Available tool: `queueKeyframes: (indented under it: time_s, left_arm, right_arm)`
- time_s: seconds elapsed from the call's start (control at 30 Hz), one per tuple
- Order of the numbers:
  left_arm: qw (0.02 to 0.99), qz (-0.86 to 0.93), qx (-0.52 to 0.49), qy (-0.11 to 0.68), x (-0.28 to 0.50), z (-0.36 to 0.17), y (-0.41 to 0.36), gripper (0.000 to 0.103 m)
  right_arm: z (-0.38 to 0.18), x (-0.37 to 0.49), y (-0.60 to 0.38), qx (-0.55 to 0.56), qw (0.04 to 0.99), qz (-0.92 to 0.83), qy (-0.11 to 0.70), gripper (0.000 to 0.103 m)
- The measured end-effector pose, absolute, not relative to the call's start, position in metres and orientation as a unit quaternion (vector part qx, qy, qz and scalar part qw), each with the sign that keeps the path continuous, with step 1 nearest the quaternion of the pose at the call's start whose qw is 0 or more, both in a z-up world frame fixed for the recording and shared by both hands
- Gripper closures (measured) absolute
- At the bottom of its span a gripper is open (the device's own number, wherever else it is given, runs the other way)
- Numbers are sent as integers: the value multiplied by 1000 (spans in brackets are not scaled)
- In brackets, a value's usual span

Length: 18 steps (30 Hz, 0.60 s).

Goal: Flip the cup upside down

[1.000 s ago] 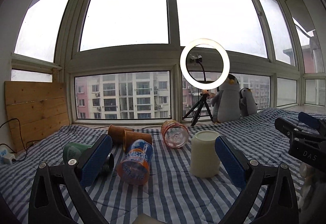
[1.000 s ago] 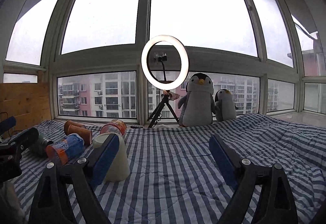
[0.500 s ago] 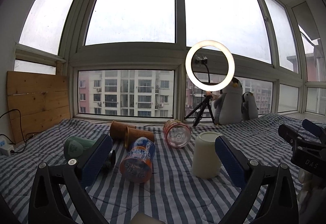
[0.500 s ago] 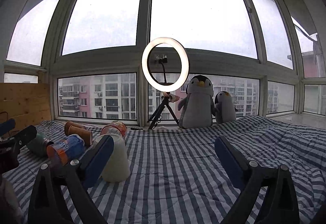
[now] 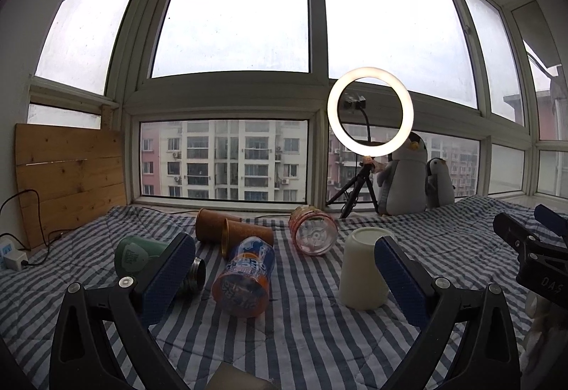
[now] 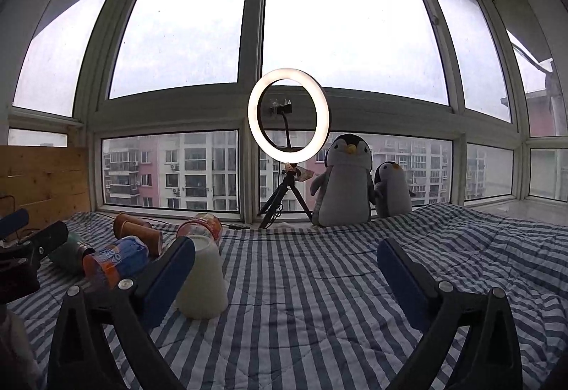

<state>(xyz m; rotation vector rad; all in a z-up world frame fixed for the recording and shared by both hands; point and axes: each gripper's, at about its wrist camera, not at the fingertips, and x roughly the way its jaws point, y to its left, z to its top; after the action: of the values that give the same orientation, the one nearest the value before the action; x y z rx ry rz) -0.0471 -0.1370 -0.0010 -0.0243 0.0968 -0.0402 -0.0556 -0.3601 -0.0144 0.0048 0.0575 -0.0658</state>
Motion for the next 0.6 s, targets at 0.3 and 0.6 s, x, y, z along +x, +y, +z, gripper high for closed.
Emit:
queueKeyframes:
  time_s: [0.3, 0.6]
  left_arm:
    - [998, -25, -4, 49, -46, -3, -140, 1]
    - [998, -28, -3, 50, -46, -3, -140, 1]
  right_arm:
    - [-12, -59, -363, 6, 999, -39, 24, 1]
    - [-12, -59, -363, 6, 999, -39, 26, 1]
